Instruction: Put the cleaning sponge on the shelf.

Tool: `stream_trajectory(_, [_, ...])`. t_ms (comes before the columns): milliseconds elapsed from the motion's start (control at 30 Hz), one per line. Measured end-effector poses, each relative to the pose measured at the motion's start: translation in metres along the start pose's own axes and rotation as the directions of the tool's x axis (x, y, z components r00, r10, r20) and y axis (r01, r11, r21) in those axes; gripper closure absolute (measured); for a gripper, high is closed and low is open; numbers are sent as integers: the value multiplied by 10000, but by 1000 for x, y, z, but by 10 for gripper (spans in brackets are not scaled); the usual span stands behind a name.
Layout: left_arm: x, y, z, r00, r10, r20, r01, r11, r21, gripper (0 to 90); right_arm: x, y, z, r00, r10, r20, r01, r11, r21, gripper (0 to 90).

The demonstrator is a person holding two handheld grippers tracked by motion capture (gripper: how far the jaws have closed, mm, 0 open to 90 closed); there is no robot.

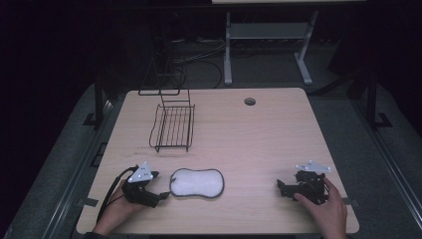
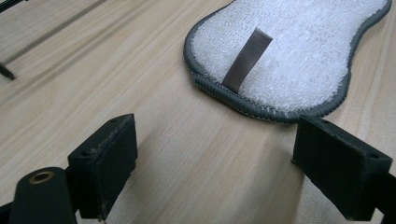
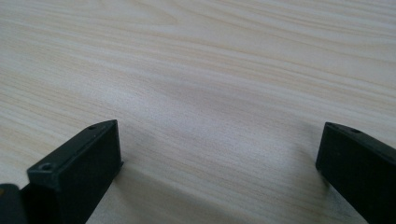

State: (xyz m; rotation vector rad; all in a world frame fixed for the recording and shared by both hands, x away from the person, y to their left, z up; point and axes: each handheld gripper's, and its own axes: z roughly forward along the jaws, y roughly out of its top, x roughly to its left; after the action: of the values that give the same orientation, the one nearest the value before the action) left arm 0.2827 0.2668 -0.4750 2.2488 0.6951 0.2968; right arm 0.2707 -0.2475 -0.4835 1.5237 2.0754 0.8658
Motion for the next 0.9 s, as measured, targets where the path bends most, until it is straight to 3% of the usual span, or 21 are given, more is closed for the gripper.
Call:
stream_trajectory(200, [0,0,0,10000,10,0,-10,10000,5,132,0,0,0,10000,-1,-4,1,10000,1,0])
stream_trajectory(400, [1,5,-6,9999,-34,-153,40,9993,377,145,0,0,0,10000,1,-5,-1,10000,2,0])
stream_trajectory(600, [2,9,-15,9996,-276,-58,277,9994,218,231,0,0,0,10000,1,-8,-1,10000,9,0])
stream_trajectory(767, [3,16,-22,9982,-555,238,556,9985,-9,448,0,0,0,10000,-6,-16,6,10000,5,0])
stream_trajectory(800, [3,19,-24,9976,-571,395,573,9984,-20,554,0,0,0,10000,-7,-17,7,10000,5,0])
stream_trajectory(900, [2,23,-24,9972,-530,530,530,9986,18,716,0,0,0,10000,-10,-18,10,10000,5,0])
